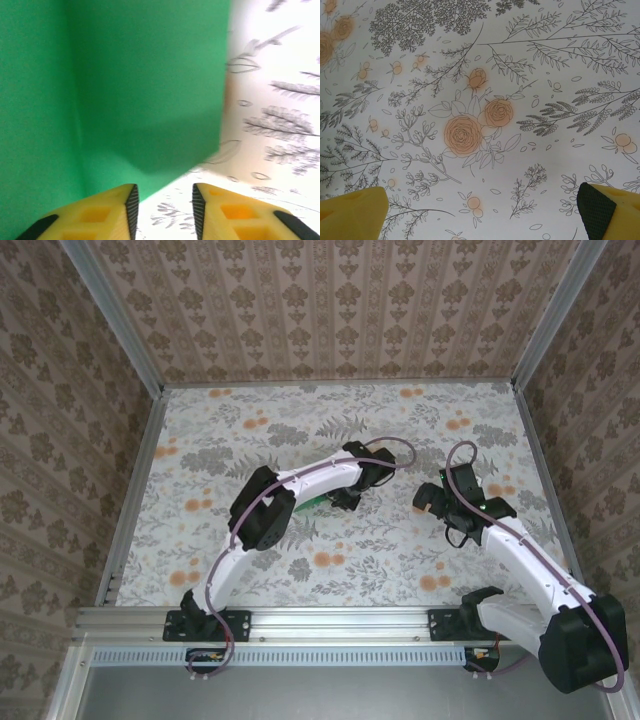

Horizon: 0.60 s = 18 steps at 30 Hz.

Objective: Fold a paper plane with a square sheet of paper (pick it up from the middle)
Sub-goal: Turn over the paper at the center of the table.

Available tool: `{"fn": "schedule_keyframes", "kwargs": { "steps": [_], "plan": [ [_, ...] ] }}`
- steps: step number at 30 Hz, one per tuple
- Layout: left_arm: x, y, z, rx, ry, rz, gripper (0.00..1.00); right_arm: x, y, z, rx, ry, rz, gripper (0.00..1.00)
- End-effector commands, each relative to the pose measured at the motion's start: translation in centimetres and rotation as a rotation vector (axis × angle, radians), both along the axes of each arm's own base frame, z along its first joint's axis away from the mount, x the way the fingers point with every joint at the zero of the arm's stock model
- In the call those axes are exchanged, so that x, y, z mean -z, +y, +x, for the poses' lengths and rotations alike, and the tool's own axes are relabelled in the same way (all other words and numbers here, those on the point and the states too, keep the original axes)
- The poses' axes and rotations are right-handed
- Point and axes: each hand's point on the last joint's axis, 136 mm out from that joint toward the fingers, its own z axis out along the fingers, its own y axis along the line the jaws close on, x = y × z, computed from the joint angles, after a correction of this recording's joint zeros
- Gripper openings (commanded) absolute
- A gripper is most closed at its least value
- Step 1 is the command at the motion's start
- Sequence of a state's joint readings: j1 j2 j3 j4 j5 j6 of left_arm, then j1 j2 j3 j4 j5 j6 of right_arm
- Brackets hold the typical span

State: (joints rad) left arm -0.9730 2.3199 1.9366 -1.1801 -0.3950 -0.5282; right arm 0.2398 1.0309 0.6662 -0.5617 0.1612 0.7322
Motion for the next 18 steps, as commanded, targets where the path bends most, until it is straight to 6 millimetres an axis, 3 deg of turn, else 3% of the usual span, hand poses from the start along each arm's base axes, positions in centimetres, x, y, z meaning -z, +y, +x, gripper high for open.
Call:
{"fn": "schedule_keyframes", "kwargs": {
  "steps": [1,6,10,13,18],
  "plan": [
    [-3.3,-3.0,-1.3,-0.011,0.060,-0.230,0.47,0.3,-0.3,-0.8,0.009,0.023,0.011,1.00],
    [-8.2,-5.4,-2.7,-0.009,0.114,-0.512,0.62,-0.1,1.5,-0.1,-0.067,0.020,0.075,1.00],
    [-10.6,-4.6,-3.1,-0.065,0.143,-0.692,0.68,-0.5,4.1,0.7,-0.159,0.036,0.174,0.91],
    [-10.9,-2.0,-2.9,-0.157,0.149,-0.782,0.69,-1.3,7.4,2.1,-0.246,0.007,0.284,0.79],
    [-9.8,5.4,-2.0,-0.380,0.098,-0.841,0.62,-2.3,14.4,3.8,-0.418,0.014,0.313,0.69]
  ]
}}
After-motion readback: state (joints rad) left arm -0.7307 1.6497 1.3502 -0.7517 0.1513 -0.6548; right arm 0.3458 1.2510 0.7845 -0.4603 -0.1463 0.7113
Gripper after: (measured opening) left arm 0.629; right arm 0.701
